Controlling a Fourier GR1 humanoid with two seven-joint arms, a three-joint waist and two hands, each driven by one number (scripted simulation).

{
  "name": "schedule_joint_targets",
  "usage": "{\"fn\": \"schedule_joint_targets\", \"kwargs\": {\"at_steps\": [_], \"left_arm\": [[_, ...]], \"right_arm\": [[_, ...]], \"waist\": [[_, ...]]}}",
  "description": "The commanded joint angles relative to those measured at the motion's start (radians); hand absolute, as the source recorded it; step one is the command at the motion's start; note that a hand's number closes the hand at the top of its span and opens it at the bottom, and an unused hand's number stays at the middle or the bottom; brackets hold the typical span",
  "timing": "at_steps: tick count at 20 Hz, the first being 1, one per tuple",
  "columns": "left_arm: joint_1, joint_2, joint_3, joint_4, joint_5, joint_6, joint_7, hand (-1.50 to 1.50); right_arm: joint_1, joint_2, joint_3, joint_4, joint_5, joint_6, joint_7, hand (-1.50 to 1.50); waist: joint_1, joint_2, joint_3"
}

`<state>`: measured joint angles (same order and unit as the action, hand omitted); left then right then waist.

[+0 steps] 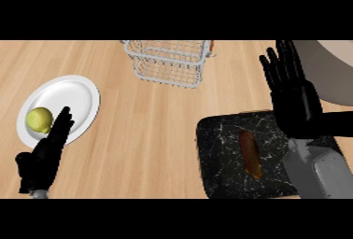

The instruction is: Pick the sweet potato from the tray and place it in the tiered basket

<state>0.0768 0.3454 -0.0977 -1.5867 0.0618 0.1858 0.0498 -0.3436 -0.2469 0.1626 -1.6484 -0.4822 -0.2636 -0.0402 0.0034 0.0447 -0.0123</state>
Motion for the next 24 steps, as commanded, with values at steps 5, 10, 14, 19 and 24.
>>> {"fn": "schedule_joint_targets", "kwargs": {"at_steps": [5,10,14,19,24], "left_arm": [[-0.129,-0.046,-0.068,0.030,0.037,-0.104,-0.046,0.00],[-0.159,-0.097,-0.103,0.096,0.085,-0.171,-0.073,0.00],[-0.144,-0.123,-0.106,0.127,0.082,-0.170,-0.095,0.00],[-0.151,-0.128,-0.102,0.164,0.072,-0.165,-0.097,0.00],[-0.141,-0.106,-0.088,0.165,0.073,-0.172,-0.103,0.00]], "right_arm": [[-0.042,-0.097,0.210,0.281,0.459,-0.233,0.084,-1.50],[-0.046,0.041,0.340,0.483,0.722,-0.491,0.140,-1.50],[-0.116,0.079,0.451,0.529,0.946,-0.582,0.239,-1.50],[-0.245,0.033,0.536,0.572,1.181,-0.411,0.586,-1.50],[-0.306,-0.010,0.610,0.682,1.287,-0.116,0.823,-1.50]], "waist": [[0.007,-0.027,-0.001],[0.018,-0.030,0.008],[0.002,-0.047,0.009],[-0.027,-0.065,0.003],[-0.033,-0.080,-0.005]]}}
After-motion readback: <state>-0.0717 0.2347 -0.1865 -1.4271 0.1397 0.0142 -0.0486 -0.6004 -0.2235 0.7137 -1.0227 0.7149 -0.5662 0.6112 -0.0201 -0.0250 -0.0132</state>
